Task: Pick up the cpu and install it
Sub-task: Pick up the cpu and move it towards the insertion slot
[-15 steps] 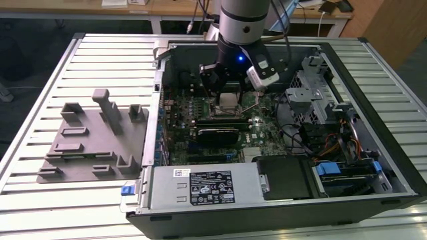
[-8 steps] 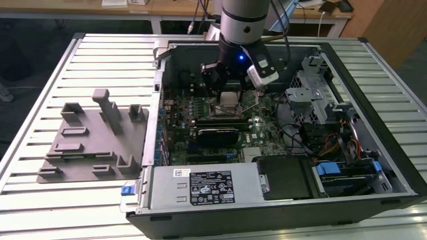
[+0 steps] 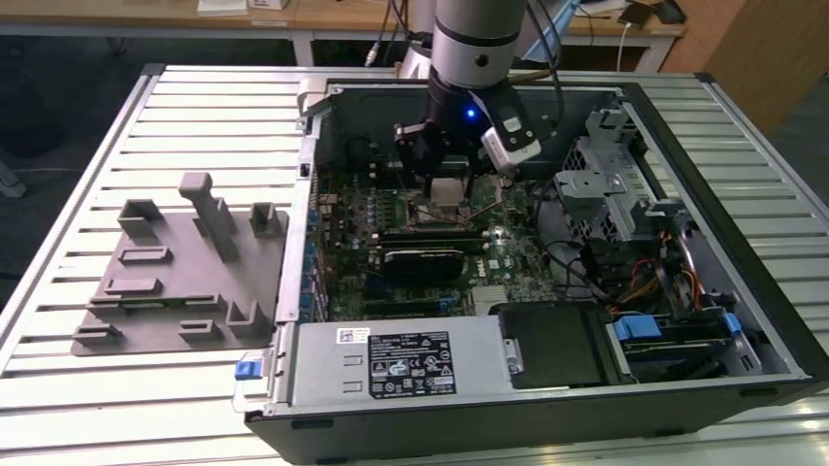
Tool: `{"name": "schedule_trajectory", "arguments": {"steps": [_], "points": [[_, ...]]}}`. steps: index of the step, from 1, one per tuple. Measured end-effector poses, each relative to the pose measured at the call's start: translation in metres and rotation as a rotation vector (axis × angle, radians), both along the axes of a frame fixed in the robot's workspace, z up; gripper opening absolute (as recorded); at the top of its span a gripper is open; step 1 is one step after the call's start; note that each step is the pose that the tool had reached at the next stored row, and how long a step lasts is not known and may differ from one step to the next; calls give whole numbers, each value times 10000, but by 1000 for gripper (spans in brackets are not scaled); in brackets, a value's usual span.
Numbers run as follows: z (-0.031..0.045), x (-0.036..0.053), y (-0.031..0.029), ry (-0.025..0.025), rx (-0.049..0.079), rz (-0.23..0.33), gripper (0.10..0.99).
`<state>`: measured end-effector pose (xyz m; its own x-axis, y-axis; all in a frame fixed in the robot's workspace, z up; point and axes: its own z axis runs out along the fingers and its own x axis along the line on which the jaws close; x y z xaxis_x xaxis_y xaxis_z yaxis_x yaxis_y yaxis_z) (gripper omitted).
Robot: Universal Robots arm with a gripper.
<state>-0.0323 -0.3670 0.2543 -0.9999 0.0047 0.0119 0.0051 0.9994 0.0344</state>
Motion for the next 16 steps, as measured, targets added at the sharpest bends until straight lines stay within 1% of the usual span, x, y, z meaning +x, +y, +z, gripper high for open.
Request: {"name": "schedule_trajectory", "arguments": {"steps": [9, 12, 16], "points": [[-77, 11, 104, 0, -8, -41, 541], [-99, 11, 122, 0, -26, -58, 541], [-116, 11, 130, 0, -30, -70, 541]]}}
